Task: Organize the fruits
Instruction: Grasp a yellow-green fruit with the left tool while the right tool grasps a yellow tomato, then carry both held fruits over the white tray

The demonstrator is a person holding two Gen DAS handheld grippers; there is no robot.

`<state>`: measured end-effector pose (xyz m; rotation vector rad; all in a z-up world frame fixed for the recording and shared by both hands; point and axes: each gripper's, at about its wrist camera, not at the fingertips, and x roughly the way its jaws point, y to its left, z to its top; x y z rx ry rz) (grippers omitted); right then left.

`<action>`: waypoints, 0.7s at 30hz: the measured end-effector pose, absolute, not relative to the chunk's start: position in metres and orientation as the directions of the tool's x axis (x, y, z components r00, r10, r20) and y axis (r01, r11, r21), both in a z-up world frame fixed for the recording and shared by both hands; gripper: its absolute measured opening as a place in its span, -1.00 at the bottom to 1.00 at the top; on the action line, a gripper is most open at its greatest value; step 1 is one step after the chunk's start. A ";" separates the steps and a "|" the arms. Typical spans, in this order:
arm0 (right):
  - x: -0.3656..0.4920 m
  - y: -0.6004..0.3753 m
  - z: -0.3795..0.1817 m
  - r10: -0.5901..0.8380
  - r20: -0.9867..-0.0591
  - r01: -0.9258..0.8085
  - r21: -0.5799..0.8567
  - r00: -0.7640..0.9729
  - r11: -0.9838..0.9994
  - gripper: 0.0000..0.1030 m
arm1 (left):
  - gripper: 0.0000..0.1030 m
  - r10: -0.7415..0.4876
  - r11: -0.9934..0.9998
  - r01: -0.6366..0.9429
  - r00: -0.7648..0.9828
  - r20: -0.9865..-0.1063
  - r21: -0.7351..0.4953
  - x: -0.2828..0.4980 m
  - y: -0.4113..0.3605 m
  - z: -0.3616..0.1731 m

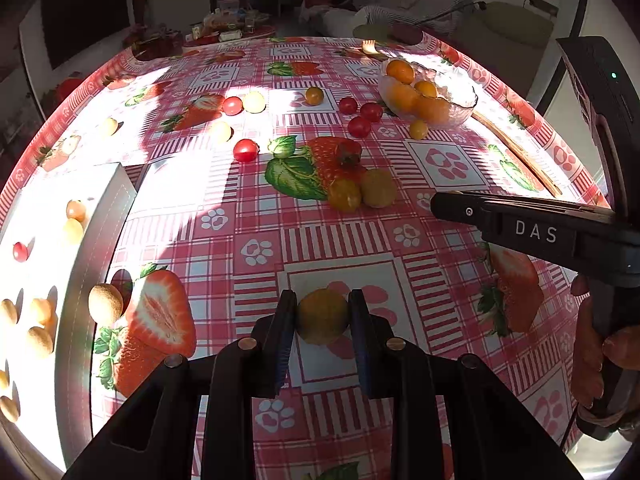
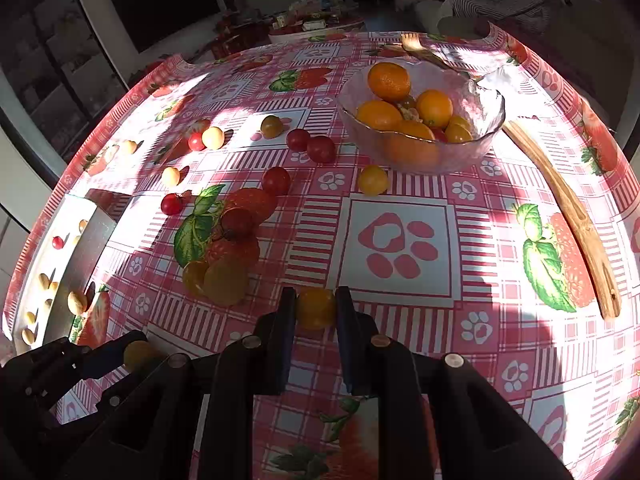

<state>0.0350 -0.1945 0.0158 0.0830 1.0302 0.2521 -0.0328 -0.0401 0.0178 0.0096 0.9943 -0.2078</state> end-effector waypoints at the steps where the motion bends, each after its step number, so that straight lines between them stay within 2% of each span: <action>1: 0.029 -0.195 0.016 0.251 -0.836 -0.165 0.194 0.488 0.967 -0.58 | -0.45 -0.173 0.980 0.172 0.526 -0.833 -0.096 -0.037 -0.038 0.018; 10: -0.010 -0.197 0.028 0.290 -0.824 -0.145 0.251 0.487 0.957 -0.58 | -0.45 -0.174 0.983 0.141 0.543 -0.821 -0.115 -0.065 -0.021 0.027; 21: -0.030 -0.165 0.039 0.248 -0.834 -0.196 0.171 0.493 0.966 -0.58 | -0.45 -0.162 0.987 0.098 0.581 -0.798 -0.128 -0.094 0.011 0.044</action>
